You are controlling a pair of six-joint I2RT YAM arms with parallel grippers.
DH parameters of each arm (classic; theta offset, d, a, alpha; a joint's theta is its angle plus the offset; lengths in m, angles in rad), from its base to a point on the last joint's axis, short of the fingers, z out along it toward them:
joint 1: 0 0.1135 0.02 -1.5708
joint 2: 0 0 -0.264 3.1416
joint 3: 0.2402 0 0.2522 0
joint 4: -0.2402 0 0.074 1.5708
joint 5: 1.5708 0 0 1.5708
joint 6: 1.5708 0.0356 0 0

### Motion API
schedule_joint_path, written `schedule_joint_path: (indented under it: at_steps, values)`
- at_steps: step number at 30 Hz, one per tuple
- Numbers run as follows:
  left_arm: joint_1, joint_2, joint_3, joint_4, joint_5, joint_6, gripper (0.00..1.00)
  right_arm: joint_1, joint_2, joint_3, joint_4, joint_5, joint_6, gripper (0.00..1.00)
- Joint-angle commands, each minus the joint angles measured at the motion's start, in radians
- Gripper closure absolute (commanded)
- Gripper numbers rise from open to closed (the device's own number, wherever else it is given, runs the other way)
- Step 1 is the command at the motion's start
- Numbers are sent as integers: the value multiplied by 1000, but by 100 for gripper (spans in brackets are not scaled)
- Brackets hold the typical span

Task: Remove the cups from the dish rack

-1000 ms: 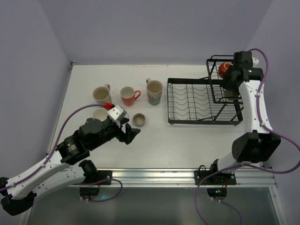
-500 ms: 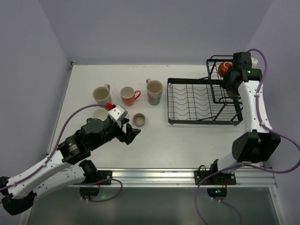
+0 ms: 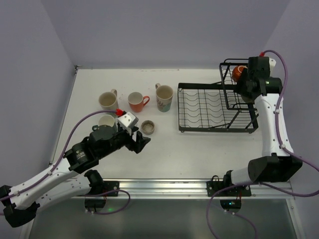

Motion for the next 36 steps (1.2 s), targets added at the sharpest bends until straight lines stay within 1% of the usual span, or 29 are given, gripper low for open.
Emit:
schedule_joint_path:
  at_steps: [1, 3, 7, 11, 13, 14, 16, 18, 19, 20, 21, 22, 23, 24, 25, 26, 28, 29, 32, 36]
  values:
    - [5, 2, 7, 29, 18, 16, 23, 15, -60, 17, 54, 28, -46, 60]
    - [5, -4, 11, 47, 32, 4, 23, 18, -86, 11, 79, 8, -47, 60]
    - [5, -21, 21, 98, 64, -37, 24, 66, -144, -16, 125, -48, -31, 60]
    - [5, -22, 45, 165, 82, -97, 26, 94, -218, -67, 218, -116, -5, 60]
    - [5, -10, 44, 246, 125, -131, 26, 98, -259, -96, 246, -159, 17, 60]
    - [5, 14, 44, 279, 168, -166, 27, 100, -271, -105, 273, -174, 21, 60]
    - [5, 50, 47, 384, 203, -200, 27, 107, -308, -141, 298, -217, 43, 60]
    - [4, 117, 51, 499, 236, -237, 28, 121, -336, -183, 342, -257, 67, 60]
    - [4, 145, 59, 529, 242, -249, 28, 124, -366, -202, 355, -300, 75, 60]
    - [2, 207, 77, 564, 263, -269, 30, 132, -383, -219, 387, -323, 83, 60]
    - [2, 238, 85, 637, 274, -283, 30, 133, -400, -255, 402, -346, 106, 60]
    - [1, 273, 106, 676, 286, -297, 31, 135, -437, -277, 437, -387, 120, 60]
    - [-5, 342, 119, 717, 307, -313, 33, 135, -455, -300, 457, -407, 130, 60]
    - [-13, 376, 134, 785, 312, -317, 34, 135, -472, -338, 474, -424, 152, 61]
    - [-21, 416, 154, 811, 314, -318, 35, 135, -489, -355, 484, -450, 163, 61]
    - [-41, 488, 200, 834, 314, -300, 36, 135, -520, -372, 506, -482, 170, 61]
    - [-70, 559, 249, 877, 286, -262, 36, 137, -547, -418, 525, -515, 192, 61]
    - [-96, 623, 293, 894, 257, -208, 37, 135, -572, -430, 542, -538, 196, 60]
    - [-128, 736, 373, 935, 207, -127, 37, 135, -603, -489, 571, -581, 227, 60]
    - [-148, 818, 424, 983, 187, -70, 37, 137, -670, -588, 622, -696, 300, 60]
